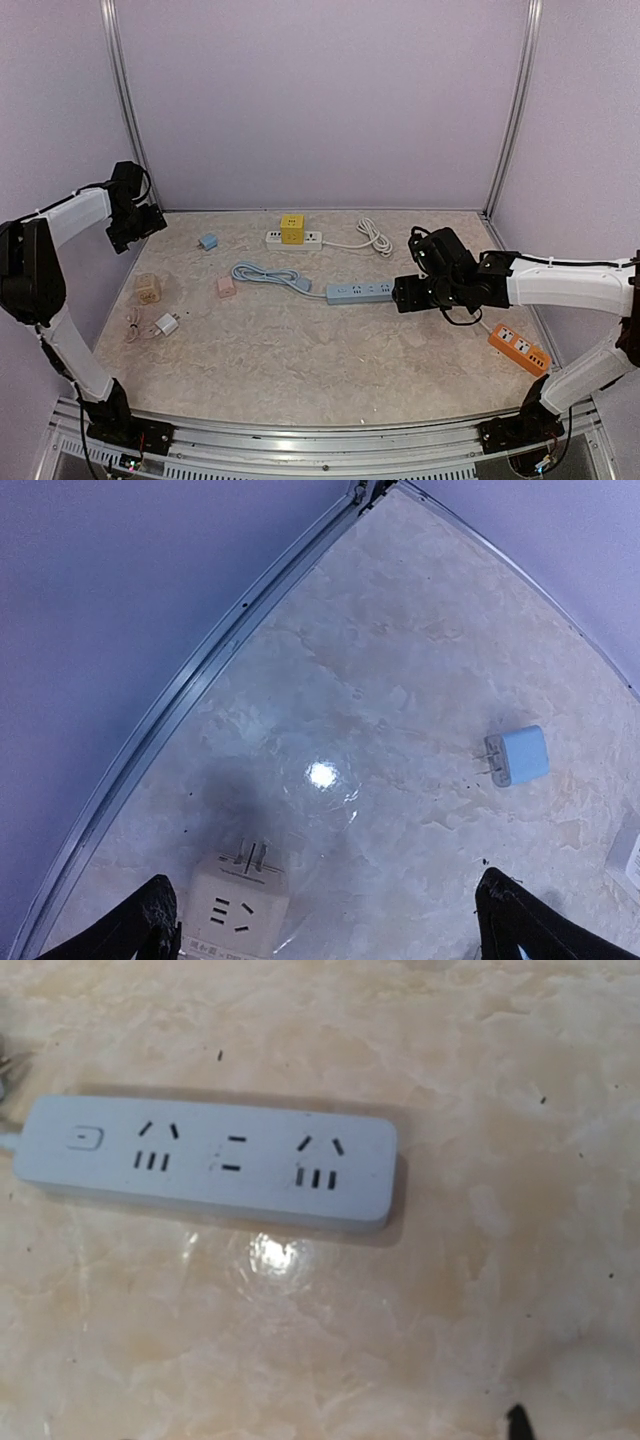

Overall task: Insert the plug
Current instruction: Pick up the plug at the center of the board.

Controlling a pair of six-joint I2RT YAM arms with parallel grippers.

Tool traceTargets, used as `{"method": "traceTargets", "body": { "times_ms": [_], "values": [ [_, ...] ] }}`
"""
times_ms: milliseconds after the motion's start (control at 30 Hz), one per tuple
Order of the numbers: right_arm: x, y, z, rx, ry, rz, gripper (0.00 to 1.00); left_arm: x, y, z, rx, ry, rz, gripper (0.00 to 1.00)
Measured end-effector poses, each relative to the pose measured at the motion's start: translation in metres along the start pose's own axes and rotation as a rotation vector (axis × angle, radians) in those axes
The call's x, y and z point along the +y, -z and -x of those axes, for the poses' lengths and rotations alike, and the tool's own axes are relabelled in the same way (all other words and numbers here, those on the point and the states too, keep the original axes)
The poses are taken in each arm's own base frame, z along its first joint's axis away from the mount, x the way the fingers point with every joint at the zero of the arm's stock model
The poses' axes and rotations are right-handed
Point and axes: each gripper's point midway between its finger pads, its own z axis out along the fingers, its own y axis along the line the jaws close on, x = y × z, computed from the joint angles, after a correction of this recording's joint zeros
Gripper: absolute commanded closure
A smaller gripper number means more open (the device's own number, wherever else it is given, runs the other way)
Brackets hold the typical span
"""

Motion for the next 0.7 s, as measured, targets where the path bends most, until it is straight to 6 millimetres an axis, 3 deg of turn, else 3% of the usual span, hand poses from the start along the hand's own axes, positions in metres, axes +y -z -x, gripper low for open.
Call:
{"method": "traceTargets", "body": {
  "times_ms": [167,433,700],
  "values": [
    [0.000,0.000,0.000,-0.001,0.002,0.003,0.24,0.020,-0.017,-0.004,0.033,0.020,0.065,0.01],
    [0.000,0.001,-0.003,-0.001,0.000,0.012,0.24,0.037,-0.058,-0.031,0.136,0.009,0.142,0.01],
    [0.000,0.003,-0.002,-0.005,-0.003,0.018,0.24,0.044,-0.066,-0.047,0.182,0.005,0.156,0.01]
  ]
}}
